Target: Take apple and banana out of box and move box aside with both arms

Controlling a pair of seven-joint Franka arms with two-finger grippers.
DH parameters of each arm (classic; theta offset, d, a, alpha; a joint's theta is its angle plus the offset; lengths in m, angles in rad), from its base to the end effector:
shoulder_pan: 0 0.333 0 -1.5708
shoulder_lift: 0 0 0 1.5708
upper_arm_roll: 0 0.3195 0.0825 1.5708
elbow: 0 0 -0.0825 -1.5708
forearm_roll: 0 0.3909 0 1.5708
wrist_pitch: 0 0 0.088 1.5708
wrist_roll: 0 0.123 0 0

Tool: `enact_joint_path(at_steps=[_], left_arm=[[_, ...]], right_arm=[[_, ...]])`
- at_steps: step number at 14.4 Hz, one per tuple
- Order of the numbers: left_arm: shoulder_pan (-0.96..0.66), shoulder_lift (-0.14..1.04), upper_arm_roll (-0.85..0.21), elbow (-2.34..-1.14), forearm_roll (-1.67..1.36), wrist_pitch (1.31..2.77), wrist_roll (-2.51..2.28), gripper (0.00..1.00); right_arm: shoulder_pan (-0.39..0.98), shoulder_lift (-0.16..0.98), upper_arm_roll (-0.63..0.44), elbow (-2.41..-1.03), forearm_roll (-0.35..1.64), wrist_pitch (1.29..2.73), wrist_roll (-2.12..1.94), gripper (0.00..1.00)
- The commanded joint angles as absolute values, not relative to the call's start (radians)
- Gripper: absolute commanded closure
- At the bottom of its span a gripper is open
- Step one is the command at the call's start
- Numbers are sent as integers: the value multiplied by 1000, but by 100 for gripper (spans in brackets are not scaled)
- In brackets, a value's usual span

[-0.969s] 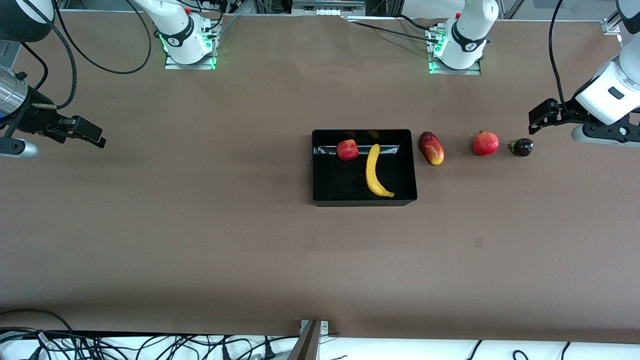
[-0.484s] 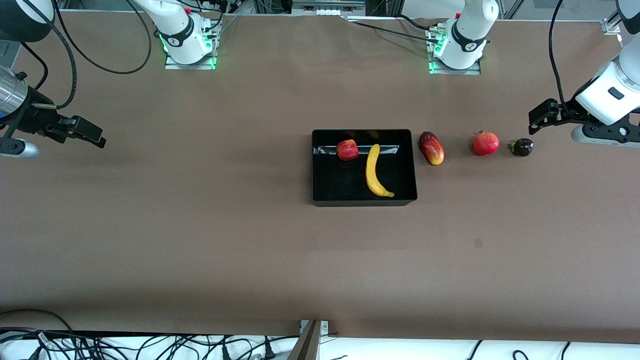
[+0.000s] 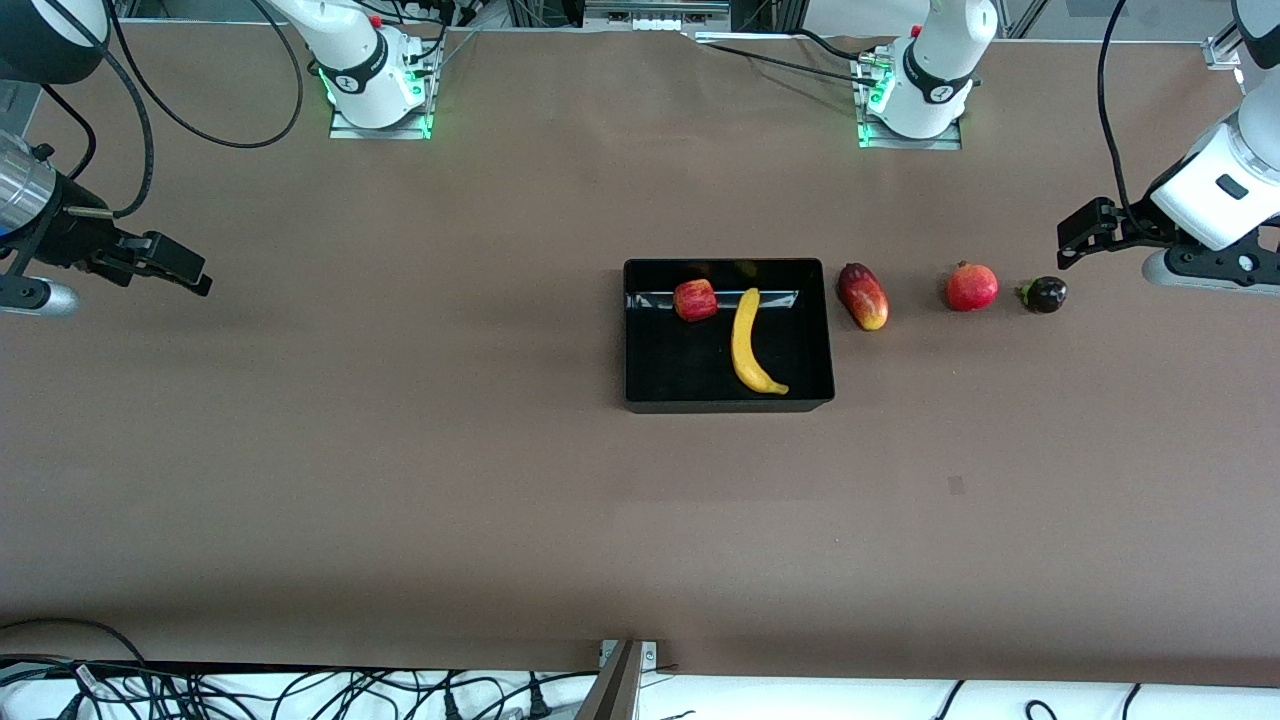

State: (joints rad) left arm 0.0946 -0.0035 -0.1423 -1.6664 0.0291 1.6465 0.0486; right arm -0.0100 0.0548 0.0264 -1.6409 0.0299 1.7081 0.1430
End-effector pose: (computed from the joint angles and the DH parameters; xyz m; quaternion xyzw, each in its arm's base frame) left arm 0.5637 -0.0236 0.5746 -0.9986 0.0493 0.0082 0.0147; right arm 0.5874 0.0126 0.5588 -0.9977 0.0652 -0.0050 0.0160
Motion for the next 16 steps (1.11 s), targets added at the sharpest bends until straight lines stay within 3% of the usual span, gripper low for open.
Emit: enact_joint_path(at_steps=[1,11,16], left_arm=[[97,-2,-138,-1658,14,1635,69,0],[80,12,-140,-1664,-14,1641,22,0],[-89,93,-152,-1690,-37,1773,-456,0]], right_arm=[[-11,48,32,-1632,17,1700,144,0],[-12,48,32,-1632,17,1700,144,0],[-12,48,32,-1632,18,1700,144,0]])
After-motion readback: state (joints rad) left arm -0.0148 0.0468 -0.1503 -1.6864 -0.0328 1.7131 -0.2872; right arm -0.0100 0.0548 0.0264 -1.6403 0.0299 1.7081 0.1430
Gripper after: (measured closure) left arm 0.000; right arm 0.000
